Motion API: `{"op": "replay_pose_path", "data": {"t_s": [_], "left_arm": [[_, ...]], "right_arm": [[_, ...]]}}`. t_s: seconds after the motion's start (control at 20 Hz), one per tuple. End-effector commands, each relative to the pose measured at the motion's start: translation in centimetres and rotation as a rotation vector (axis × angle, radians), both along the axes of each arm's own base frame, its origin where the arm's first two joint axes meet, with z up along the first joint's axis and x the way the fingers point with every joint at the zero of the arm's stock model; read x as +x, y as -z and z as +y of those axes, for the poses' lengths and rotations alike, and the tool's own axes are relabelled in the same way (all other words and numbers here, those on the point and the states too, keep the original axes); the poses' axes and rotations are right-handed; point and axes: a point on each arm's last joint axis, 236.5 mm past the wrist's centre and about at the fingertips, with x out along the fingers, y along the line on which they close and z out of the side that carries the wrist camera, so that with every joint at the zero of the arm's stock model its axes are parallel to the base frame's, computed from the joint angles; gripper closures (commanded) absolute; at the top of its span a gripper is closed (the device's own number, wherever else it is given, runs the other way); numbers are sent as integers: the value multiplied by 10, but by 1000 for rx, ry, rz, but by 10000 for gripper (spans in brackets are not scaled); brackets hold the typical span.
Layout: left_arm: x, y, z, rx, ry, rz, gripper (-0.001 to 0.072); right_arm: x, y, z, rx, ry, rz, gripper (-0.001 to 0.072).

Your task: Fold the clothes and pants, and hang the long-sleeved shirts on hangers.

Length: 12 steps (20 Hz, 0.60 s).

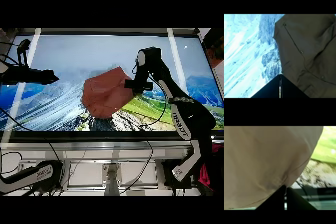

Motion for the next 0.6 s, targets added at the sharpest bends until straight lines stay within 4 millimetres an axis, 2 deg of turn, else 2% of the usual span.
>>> {"op": "replay_pose_path", "data": {"t_s": [0.0, 0.05, 0.1, 0.15, 0.2, 0.3, 0.35, 0.4, 0.45, 0.5, 0.55], "left_arm": [[-3, 1, -1, -3, 7, 14, 700], [-4, 3, -1, -4, 11, 22, 686], [-6, 5, -2, -11, 8, 38, 608], [-7, 9, -3, -22, -3, 61, 455], [-8, 12, -3, -26, -3, 74, 427], [-7, 19, -4, -32, -1, 91, 441], [-9, 23, -6, -38, 8, 98, 541], [-13, 29, -10, -45, 26, 105, 676], [-15, 35, -16, -76, 35, 105, 700], [-21, 44, -25, -122, 47, 118, 700], [-30, 55, -36, -168, 71, 136, 701]], "right_arm": [[-34, 16, -27, -112, 20, 152, 671], [-31, 18, -32, -123, 25, 145, 568], [-28, 17, -35, -126, 26, 139, 388], [-26, 15, -38, -117, 14, 139, 275], [-23, 11, -43, -103, -15, 137, 262], [-6, -2, -50, -62, -61, 91, 263], [4, -9, -54, -46, -81, 54, 265], [14, -19, -59, -26, -117, 19, 277], [25, -28, -65, -8, -148, -17, 441], [34, -39, -74, 4, -172, -53, 685], [45, -47, -84, 14, -162, -95, 705]]}}
